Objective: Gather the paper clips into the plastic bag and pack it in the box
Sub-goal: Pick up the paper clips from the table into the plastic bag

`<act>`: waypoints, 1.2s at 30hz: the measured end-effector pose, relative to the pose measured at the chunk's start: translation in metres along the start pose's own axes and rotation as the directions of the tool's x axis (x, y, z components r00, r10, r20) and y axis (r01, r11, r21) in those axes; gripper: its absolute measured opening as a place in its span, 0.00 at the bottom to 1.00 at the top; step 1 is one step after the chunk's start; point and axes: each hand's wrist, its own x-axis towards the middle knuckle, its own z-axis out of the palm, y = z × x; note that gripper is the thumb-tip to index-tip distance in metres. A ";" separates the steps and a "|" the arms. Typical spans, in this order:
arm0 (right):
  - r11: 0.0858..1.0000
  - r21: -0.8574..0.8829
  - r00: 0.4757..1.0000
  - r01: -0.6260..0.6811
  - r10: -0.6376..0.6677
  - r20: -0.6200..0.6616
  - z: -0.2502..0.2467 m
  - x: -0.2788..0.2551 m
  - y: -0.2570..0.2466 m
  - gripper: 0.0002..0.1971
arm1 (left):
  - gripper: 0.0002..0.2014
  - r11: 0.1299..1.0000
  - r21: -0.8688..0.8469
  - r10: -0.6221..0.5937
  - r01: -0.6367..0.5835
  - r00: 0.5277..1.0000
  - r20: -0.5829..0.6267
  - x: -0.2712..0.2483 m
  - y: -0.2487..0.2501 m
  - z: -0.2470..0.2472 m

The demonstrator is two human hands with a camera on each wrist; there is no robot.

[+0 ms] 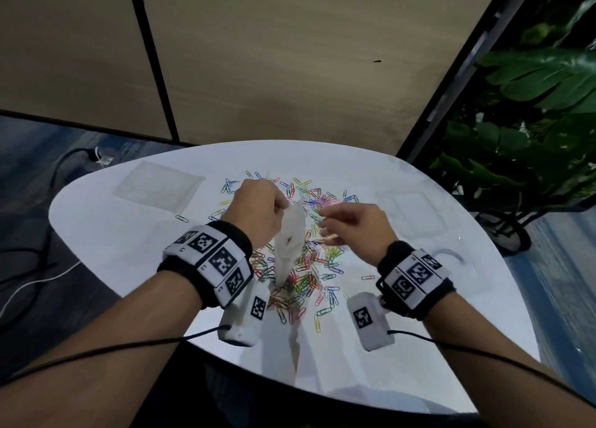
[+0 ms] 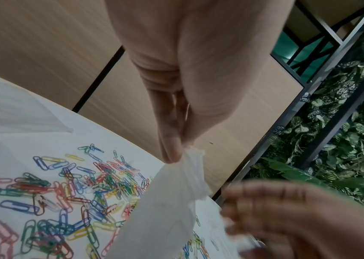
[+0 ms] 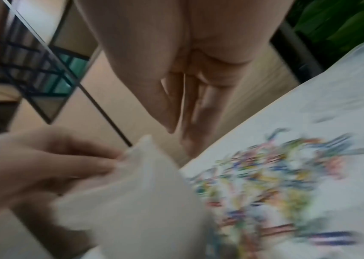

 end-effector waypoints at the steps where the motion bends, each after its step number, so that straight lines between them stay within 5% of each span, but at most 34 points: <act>1: 0.982 -0.186 0.999 -0.039 0.037 -0.012 -0.011 0.003 0.014 0.10 | 0.11 1.000 -0.005 -0.005 0.005 1.000 0.001 0.000 -0.001 -0.002; 3: 0.716 -0.680 0.976 -0.159 0.219 0.002 -0.028 0.005 0.051 0.24 | 0.11 1.000 -0.005 -0.011 0.011 1.000 0.004 -0.001 -0.003 -0.004; 5: 0.482 -0.845 0.909 -0.230 0.417 -0.010 -0.031 0.000 0.088 0.37 | 0.12 1.000 0.008 -0.008 0.008 1.000 0.006 -0.002 -0.006 -0.007; 8: 0.485 -0.835 0.855 -0.262 0.518 0.033 -0.013 -0.006 0.120 0.46 | 0.12 1.000 0.027 -0.004 0.004 1.000 0.005 -0.001 -0.010 -0.010; 13: 0.577 -0.816 0.905 -0.028 0.361 0.225 0.046 -0.016 0.114 0.45 | 0.12 0.998 0.061 -0.002 0.003 1.000 -0.011 -0.001 -0.016 -0.020; 20: 0.251 -0.928 0.940 0.274 0.135 0.314 0.077 -0.010 0.086 0.16 | 0.12 0.994 0.106 -0.026 0.027 0.999 -0.020 0.001 -0.035 -0.033; 23: 0.313 -0.925 0.957 0.214 0.125 0.263 0.067 -0.003 0.083 0.13 | 0.11 0.993 0.113 -0.019 0.018 1.000 0.009 0.001 -0.037 -0.033; 27: 0.617 -0.781 0.972 -0.095 0.228 0.062 0.039 0.006 0.079 0.05 | 0.10 0.992 0.121 -0.029 0.021 0.998 0.060 0.000 -0.031 -0.025; 30: 0.845 -0.417 0.915 -0.336 0.398 0.069 0.018 0.006 0.068 0.07 | 0.11 0.994 0.104 -0.033 0.023 0.995 0.099 0.000 -0.027 -0.019; 32: 0.920 -0.095 0.915 -0.381 0.390 0.108 0.011 0.005 0.052 0.08 | 0.12 0.995 0.094 -0.044 0.033 0.992 0.121 0.000 -0.024 -0.016; 36: 0.868 0.399 0.954 -0.296 0.246 0.173 0.013 0.005 0.014 0.13 | 0.12 0.997 0.069 -0.033 0.021 0.985 0.168 0.000 -0.019 -0.008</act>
